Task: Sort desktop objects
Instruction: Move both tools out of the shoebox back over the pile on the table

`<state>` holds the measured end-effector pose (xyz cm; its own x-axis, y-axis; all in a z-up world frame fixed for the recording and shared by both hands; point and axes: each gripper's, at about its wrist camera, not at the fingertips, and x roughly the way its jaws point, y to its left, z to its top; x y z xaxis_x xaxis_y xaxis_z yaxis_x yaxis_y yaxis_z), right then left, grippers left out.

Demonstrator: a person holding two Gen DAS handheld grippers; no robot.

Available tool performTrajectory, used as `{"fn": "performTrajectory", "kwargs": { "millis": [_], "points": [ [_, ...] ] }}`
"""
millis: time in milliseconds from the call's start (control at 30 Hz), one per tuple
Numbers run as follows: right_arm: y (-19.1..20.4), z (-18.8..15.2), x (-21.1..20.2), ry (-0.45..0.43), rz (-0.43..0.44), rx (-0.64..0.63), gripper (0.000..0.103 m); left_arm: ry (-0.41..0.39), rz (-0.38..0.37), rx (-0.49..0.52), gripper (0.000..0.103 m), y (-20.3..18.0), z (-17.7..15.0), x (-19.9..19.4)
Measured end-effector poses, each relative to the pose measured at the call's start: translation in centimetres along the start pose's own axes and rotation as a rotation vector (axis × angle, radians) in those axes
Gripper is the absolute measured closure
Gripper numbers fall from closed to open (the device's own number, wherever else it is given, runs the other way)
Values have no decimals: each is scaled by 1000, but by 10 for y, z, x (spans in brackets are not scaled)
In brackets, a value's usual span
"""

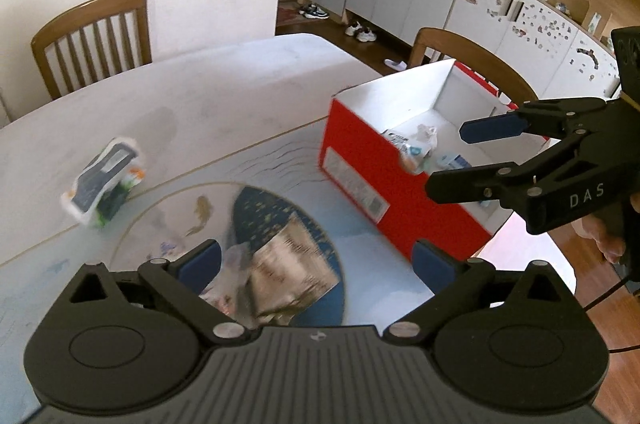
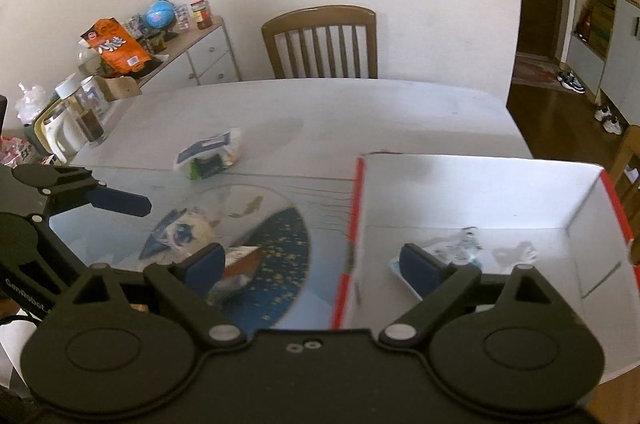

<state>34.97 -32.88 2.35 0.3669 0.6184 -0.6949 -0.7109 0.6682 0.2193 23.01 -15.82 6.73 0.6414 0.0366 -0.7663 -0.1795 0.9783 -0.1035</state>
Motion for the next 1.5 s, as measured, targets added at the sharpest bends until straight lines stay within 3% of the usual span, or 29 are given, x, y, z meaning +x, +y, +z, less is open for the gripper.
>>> {"fn": "performTrajectory", "kwargs": {
  "millis": [767, 1100, 1500],
  "points": [
    [77, -5, 25, 35, 7, -9, 8, -10, 10, -38, 1, 77, -71, -42],
    [87, -11, 46, 77, 5, -16, 8, 32, 8, 37, 1, 85, -103, -28],
    [89, -15, 75, 122, -8, -7, 8, 84, -45, 48, 2, 100, -121, -2]
  ]
}}
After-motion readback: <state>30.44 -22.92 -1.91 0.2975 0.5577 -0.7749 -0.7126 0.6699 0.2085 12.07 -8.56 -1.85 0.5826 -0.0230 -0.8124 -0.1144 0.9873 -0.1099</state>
